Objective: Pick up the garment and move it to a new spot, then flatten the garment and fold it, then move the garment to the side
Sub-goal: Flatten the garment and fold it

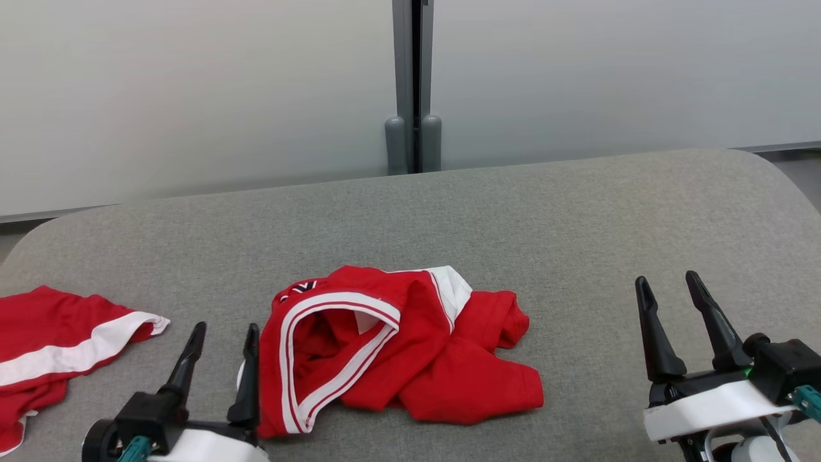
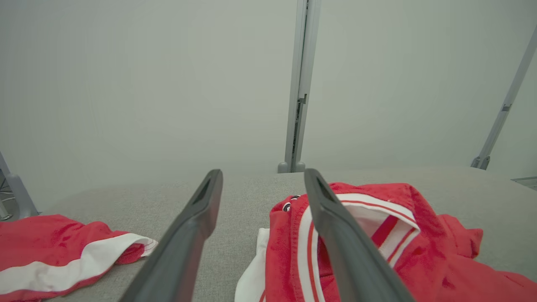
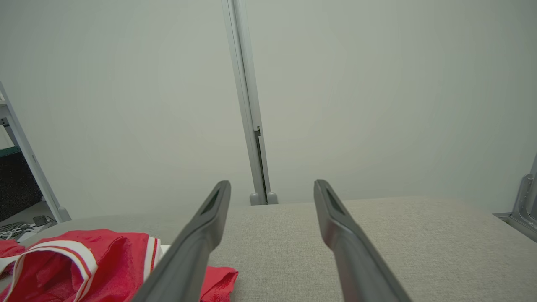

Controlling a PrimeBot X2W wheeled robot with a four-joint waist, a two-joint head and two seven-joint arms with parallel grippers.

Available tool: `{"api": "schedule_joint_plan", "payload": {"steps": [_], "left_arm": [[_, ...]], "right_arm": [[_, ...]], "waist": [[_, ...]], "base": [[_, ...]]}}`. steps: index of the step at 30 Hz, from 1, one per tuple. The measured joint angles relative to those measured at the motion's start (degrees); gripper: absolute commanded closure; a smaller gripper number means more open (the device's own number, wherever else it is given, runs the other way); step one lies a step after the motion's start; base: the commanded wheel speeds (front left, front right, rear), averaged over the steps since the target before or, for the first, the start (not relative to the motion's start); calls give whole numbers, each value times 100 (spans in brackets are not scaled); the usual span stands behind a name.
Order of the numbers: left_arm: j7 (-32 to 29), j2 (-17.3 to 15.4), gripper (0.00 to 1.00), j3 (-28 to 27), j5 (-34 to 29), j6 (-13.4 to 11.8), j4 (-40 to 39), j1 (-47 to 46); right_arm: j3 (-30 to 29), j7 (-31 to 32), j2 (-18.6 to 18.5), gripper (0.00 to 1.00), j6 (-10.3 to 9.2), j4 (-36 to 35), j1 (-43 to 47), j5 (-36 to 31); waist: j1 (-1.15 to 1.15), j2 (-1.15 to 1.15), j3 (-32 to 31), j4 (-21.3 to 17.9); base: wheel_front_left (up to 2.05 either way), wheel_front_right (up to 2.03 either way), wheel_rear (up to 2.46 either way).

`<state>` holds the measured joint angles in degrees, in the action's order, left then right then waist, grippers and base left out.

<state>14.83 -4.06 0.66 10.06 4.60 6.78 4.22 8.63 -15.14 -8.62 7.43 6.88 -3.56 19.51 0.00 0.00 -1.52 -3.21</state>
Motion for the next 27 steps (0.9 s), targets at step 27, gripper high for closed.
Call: {"api": "schedule_joint_plan", "payload": {"steps": [27], "left_arm": [[-3546, -411, 0, 1435, 1095, 148, 630, -1656]], "right_arm": [[-40, 0, 111, 0, 0, -35, -731, -85]], "waist": [[0, 0, 1086, -996]], "base": [[0, 0, 0]]}}
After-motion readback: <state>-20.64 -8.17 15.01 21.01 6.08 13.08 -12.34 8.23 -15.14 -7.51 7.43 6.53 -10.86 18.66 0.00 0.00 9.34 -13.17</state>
